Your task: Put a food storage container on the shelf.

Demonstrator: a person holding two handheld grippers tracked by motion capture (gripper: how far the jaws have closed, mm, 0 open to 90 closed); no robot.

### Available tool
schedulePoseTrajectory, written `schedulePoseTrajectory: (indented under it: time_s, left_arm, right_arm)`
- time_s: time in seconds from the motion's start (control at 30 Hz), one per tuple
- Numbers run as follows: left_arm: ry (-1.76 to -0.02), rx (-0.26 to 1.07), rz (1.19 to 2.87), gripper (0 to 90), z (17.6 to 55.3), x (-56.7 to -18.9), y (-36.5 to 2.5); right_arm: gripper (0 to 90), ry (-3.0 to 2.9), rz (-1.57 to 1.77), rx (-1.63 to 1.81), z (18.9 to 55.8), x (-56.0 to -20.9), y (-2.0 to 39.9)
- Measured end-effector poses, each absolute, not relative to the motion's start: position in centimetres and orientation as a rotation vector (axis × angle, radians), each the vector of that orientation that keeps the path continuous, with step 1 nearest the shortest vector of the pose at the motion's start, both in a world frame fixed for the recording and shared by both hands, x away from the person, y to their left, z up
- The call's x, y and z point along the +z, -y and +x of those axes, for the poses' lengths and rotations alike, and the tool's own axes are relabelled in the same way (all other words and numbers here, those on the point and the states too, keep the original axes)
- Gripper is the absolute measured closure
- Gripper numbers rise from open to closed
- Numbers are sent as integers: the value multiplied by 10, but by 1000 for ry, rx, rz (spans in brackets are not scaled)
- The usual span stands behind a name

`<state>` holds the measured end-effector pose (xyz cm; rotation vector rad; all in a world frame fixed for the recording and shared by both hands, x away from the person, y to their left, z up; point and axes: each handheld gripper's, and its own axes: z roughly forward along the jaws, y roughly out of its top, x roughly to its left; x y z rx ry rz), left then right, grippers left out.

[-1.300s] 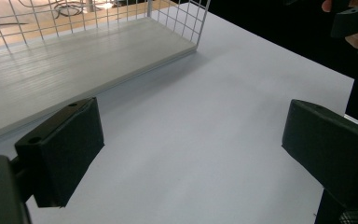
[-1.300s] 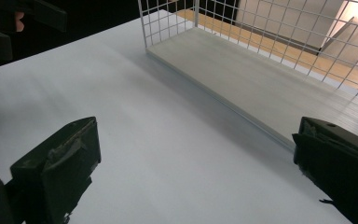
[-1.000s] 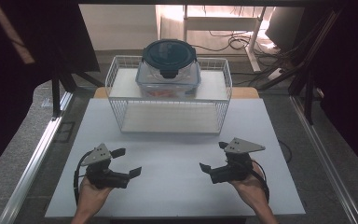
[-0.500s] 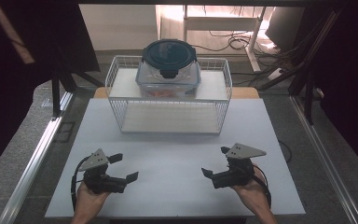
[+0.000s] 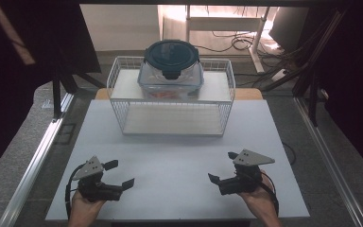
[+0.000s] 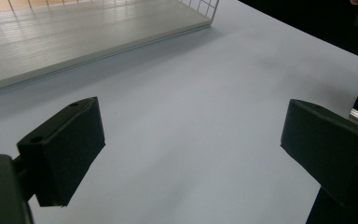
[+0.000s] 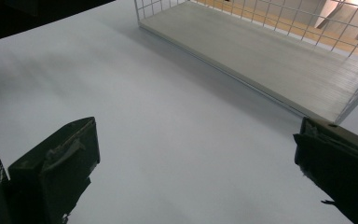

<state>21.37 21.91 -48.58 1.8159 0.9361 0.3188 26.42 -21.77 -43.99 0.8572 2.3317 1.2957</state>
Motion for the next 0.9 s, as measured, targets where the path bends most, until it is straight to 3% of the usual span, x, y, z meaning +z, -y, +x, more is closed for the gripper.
schedulePoseTrajectory:
  time_s: [0.9]
  left_arm:
    - [-943, 361, 1853, 59, 199, -494, -225]
  right_arm:
    - [0, -2298, 865, 1265, 245, -453, 235]
